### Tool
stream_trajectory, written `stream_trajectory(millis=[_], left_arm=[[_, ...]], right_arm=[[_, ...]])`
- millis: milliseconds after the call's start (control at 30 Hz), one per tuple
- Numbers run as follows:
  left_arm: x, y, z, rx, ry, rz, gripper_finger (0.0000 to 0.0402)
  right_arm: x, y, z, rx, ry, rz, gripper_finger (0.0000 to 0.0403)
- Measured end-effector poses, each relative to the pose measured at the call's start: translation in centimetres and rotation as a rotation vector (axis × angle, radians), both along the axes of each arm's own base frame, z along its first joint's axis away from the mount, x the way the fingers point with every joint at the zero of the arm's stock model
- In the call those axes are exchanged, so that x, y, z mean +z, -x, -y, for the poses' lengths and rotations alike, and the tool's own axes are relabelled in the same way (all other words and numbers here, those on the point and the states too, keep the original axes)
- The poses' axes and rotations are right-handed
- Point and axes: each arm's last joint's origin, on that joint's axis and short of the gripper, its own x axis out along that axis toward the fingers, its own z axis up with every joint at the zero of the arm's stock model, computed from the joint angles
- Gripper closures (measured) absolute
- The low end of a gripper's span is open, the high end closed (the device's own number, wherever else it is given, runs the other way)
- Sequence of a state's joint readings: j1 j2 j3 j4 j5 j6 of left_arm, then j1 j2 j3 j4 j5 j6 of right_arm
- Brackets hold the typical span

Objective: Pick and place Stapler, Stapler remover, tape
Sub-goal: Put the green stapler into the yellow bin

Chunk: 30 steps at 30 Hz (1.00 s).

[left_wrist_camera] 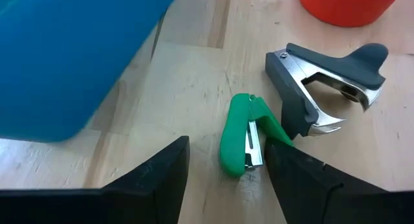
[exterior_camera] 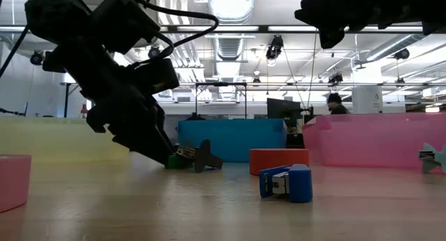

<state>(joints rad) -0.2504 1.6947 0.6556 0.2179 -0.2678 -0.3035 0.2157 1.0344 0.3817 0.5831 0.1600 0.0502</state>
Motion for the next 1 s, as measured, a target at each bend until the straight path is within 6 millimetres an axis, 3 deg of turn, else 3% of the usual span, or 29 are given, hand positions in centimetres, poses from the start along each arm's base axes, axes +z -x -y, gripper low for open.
stream_trajectory(millis=[133, 600, 1000], left_arm=[[0.3, 0.1, 0.0, -0.005, -0.005, 0.007, 0.0217], [0.8, 0.3, -0.1, -0.009, -0.021, 0.014, 0.0349], [2.7, 0.9, -0.3, -0.005, -0.007, 0.044, 0.0342]], right_arm=[[0.0, 0.0, 0.0, 0.0, -0.001, -0.001, 0.0298], [0.0, 0.0, 0.0, 0.0, -0.002, -0.002, 0.0301], [0.0, 0.0, 0.0, 0.002, 0.0, -0.002, 0.0316]])
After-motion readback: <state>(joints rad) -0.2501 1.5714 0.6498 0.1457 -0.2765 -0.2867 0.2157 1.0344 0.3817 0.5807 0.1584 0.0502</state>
